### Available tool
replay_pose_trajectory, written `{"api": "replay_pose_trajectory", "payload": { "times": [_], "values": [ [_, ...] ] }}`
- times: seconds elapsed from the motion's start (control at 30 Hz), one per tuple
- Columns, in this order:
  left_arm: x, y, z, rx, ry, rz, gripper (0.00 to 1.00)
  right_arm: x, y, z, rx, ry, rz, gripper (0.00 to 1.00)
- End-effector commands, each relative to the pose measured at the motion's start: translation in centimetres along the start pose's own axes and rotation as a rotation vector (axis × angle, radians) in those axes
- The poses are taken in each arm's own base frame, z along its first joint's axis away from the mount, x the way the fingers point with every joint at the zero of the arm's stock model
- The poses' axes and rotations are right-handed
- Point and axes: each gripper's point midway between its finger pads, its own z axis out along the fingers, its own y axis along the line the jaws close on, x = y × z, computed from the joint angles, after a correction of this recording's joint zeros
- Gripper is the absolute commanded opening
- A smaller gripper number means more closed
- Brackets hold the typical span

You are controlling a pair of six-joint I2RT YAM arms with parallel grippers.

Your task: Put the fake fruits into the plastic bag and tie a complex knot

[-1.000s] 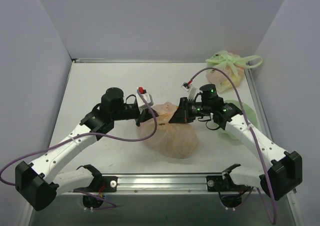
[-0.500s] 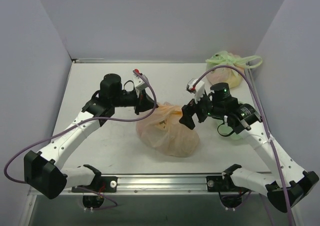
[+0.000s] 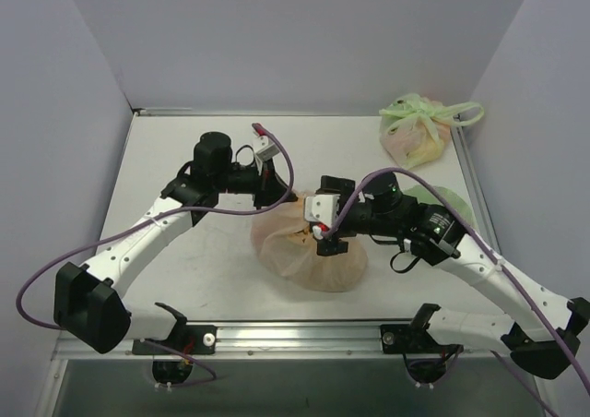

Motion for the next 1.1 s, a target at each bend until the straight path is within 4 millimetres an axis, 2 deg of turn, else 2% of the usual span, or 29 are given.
{"api": "replay_pose_trajectory", "payload": {
  "times": [0.0,0.07,0.13,0.17,0.23,0.27,0.3,0.4,0.5,0.57,0.63,0.73,0.83,0.9,0.97,1.0,1.07],
  "values": [
    [-3.3,-0.9,-0.4,0.042,-0.053,0.049,0.00,-0.7,-1.1,1.9,0.016,-0.008,-0.216,0.92],
    [-3.5,-0.9,-0.5,0.041,-0.054,0.052,0.00,-0.1,-1.5,2.9,0.028,0.026,-0.240,0.87],
    [-3.6,-1.0,-0.8,0.044,-0.053,0.062,0.00,1.1,-1.7,3.7,0.032,0.081,-0.273,0.76],
    [-3.7,-1.1,-0.8,0.045,-0.051,0.066,0.00,1.3,-2.1,3.8,0.045,0.092,-0.273,0.53],
    [-3.8,-0.7,-1.3,0.027,-0.052,0.071,0.00,1.6,-2.7,3.5,0.078,0.111,-0.246,0.29],
    [-3.9,-0.3,-1.5,0.009,-0.055,0.076,0.00,1.6,-2.6,3.3,0.084,0.113,-0.237,0.12],
    [-4.0,0.0,-1.7,-0.008,-0.054,0.089,0.00,1.3,-2.6,2.7,0.096,0.102,-0.233,0.08],
    [-4.9,1.5,-2.6,-0.072,-0.064,0.105,0.00,1.5,-1.6,1.4,0.086,0.108,-0.189,0.02],
    [-5.1,3.2,-2.9,-0.115,-0.049,0.140,0.00,2.5,-0.1,0.5,0.053,0.132,-0.143,0.00],
    [-6.2,3.7,-3.3,-0.119,-0.067,0.152,0.00,3.8,0.7,0.7,0.037,0.165,-0.113,0.00],
    [-7.2,2.4,-3.4,-0.041,-0.081,0.168,0.00,4.6,1.0,1.1,0.032,0.186,-0.082,0.00],
    [-7.7,-1.1,-3.6,0.106,-0.095,0.196,0.00,5.5,0.7,2.3,0.028,0.218,0.054,0.00],
    [-6.6,-4.1,-3.8,0.202,-0.083,0.204,0.00,6.4,-0.5,3.4,0.043,0.247,0.236,0.00],
    [-4.8,-5.0,-3.7,0.230,-0.055,0.186,0.00,6.5,-1.6,3.9,0.061,0.253,0.357,0.00],
    [-4.0,-6.0,-4.0,0.249,-0.045,0.191,0.00,6.5,-1.8,4.3,0.053,0.254,0.427,0.00],
    [-2.5,-6.4,-3.7,0.264,-0.022,0.159,0.00,6.5,-2.2,4.4,0.063,0.254,0.489,0.00],
    [-1.4,-7.0,-3.6,0.264,-0.007,0.148,0.00,6.5,-2.3,4.7,0.055,0.253,0.551,0.00]
  ]
}}
